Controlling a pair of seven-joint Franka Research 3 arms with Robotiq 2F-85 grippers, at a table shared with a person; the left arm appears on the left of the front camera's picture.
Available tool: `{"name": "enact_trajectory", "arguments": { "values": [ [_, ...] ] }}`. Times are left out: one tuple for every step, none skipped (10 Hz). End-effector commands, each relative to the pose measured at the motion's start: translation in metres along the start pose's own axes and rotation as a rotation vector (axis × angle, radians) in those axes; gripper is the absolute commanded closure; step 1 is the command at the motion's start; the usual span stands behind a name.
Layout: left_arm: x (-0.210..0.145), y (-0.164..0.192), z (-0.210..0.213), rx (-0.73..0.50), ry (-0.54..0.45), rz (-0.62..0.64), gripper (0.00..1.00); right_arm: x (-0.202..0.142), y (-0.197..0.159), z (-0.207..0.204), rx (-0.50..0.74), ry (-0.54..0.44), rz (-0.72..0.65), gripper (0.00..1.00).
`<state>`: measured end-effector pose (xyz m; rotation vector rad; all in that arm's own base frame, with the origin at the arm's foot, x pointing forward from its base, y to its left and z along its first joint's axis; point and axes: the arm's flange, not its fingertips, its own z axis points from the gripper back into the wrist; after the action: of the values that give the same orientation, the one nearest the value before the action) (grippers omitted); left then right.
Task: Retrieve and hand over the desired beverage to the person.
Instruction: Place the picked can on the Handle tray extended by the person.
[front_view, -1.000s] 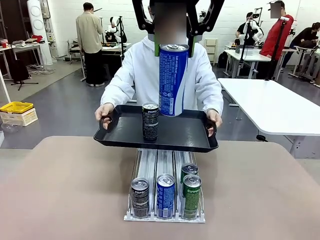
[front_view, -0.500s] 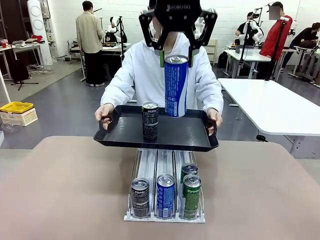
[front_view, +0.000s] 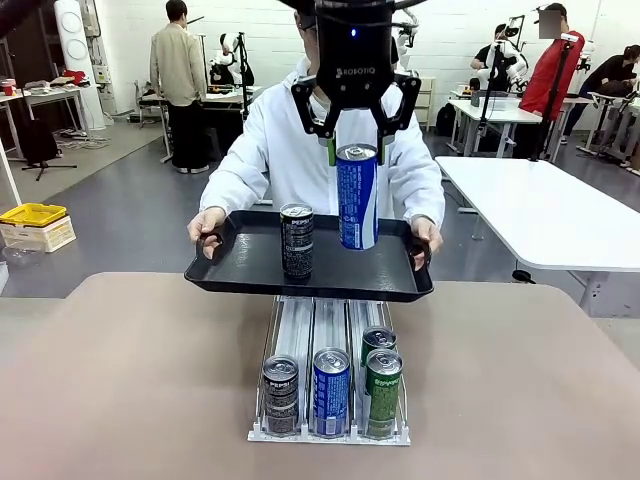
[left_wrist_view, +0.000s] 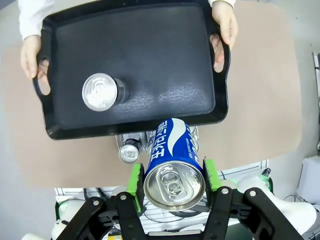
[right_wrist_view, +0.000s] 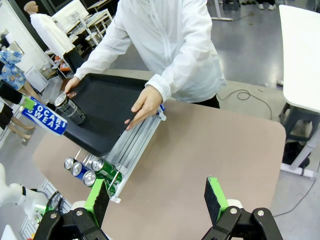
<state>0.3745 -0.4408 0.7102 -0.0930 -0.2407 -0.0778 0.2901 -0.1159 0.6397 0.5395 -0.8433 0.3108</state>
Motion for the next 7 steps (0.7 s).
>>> {"name": "enact_trajectory", "arguments": {
  "values": [
    [0.014, 0.004, -0.012, -0.012, -0.002, -0.028, 0.42, 0.001, 0.000, -0.002, 0.031, -0.010, -0.001, 0.00],
    [0.025, 0.001, -0.021, 0.005, 0.006, -0.027, 0.42, 0.001, 0.000, -0.002, 0.031, -0.010, -0.001, 0.00],
    [0.038, -0.002, -0.028, 0.022, 0.020, -0.033, 0.42, 0.001, 0.000, -0.002, 0.031, -0.010, -0.001, 0.00],
    [0.048, -0.005, -0.036, 0.041, 0.027, -0.036, 0.42, 0.001, 0.000, -0.002, 0.031, -0.010, -0.001, 0.00],
    [0.056, -0.007, -0.045, 0.057, 0.041, -0.035, 0.42, 0.001, 0.000, -0.002, 0.031, -0.010, -0.001, 0.00],
    [0.059, -0.010, -0.057, 0.075, 0.055, -0.039, 0.42, 0.001, 0.000, -0.002, 0.031, -0.010, -0.001, 0.00],
    [0.061, -0.012, -0.069, 0.096, 0.061, -0.047, 0.42, 0.001, 0.000, -0.002, 0.031, -0.010, -0.001, 0.00]
  ]
}}
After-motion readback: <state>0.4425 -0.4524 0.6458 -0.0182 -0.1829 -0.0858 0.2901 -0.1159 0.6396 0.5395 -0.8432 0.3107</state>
